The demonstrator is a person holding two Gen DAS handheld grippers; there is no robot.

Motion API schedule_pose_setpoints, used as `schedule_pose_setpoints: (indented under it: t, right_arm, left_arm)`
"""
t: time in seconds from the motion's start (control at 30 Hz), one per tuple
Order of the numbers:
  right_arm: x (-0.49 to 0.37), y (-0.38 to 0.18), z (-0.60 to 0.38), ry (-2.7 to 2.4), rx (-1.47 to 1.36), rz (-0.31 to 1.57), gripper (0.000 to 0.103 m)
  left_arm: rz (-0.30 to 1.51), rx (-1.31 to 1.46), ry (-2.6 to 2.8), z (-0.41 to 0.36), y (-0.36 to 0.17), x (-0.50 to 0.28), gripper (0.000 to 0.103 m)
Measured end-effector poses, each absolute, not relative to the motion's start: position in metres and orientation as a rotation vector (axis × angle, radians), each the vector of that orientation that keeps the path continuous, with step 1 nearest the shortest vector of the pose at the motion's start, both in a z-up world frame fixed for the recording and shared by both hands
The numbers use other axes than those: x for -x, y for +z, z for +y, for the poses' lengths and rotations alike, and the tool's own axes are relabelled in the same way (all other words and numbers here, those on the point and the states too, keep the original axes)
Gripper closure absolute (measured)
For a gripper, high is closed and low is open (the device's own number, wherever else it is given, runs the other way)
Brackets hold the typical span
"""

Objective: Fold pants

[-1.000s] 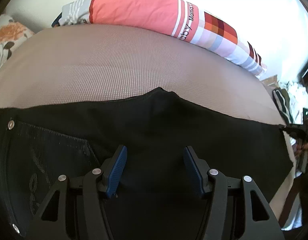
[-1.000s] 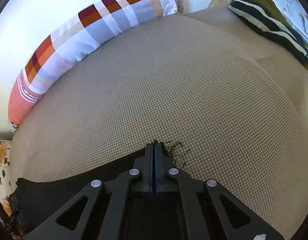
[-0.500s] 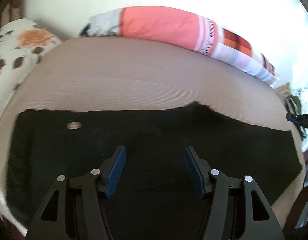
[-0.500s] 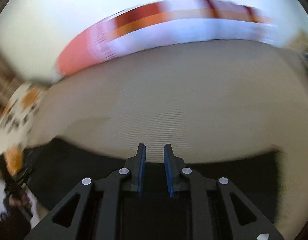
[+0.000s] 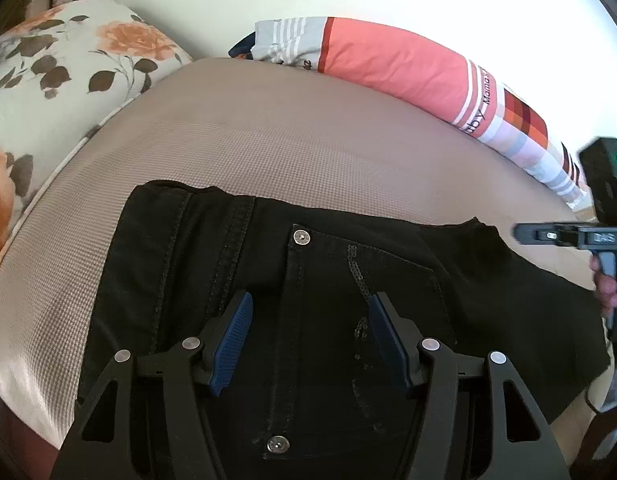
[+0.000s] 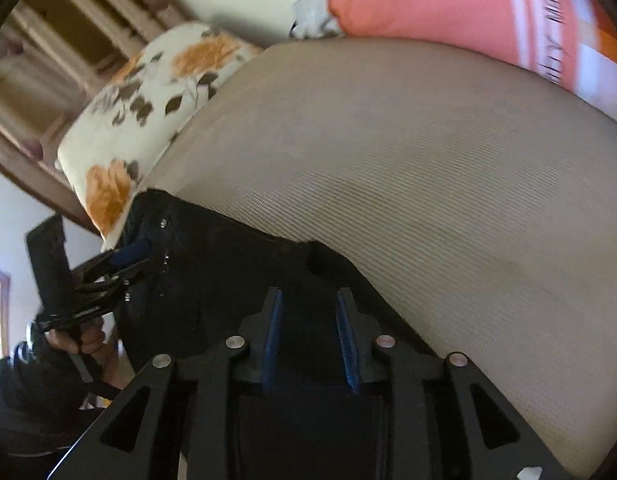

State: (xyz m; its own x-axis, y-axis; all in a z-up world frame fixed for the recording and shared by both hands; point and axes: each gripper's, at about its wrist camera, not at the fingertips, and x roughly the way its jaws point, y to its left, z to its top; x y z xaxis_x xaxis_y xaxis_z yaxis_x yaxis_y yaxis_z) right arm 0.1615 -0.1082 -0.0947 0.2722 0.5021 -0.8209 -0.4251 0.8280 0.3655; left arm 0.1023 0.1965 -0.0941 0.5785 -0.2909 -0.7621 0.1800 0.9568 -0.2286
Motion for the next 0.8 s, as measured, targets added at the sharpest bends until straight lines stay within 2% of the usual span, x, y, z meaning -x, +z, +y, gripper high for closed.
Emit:
schedule_pose_setpoints:
  t: [0.2, 0.27, 0.37, 0.6, 0.8]
  right_arm:
    - [-0.178, -0.113, -0.086, 0.673, -0.029, 1.191, 0.076]
    - [-0.179, -0.113, -0.084, 0.698, -0.035, 1.182, 0.096]
    - [-0.179, -0.108, -0.083, 0.632, 0.006, 1.112, 0.099]
    - [-0.184, -0.122, -0.083, 0.566, -0.012, 1.113, 0.098]
    - [-0.176, -0.116, -0.085, 0.506, -0.023, 1.081, 0.082]
  left_arm:
    - [0.904, 0.101, -0.284, 0.193, -0.094, -0.101, 0.041]
    - [0.903, 0.101, -0.286, 0.193, -0.094, -0.101, 0.041]
    - [0.901, 0.106, -0.291, 0.194, -0.094, -0.101, 0.041]
    - [0.883, 0.05, -0.282, 0.188, -0.097, -0.098, 0.04]
    - [0.875, -0.037, -0.249, 0.174, -0.098, -0.096, 0.036]
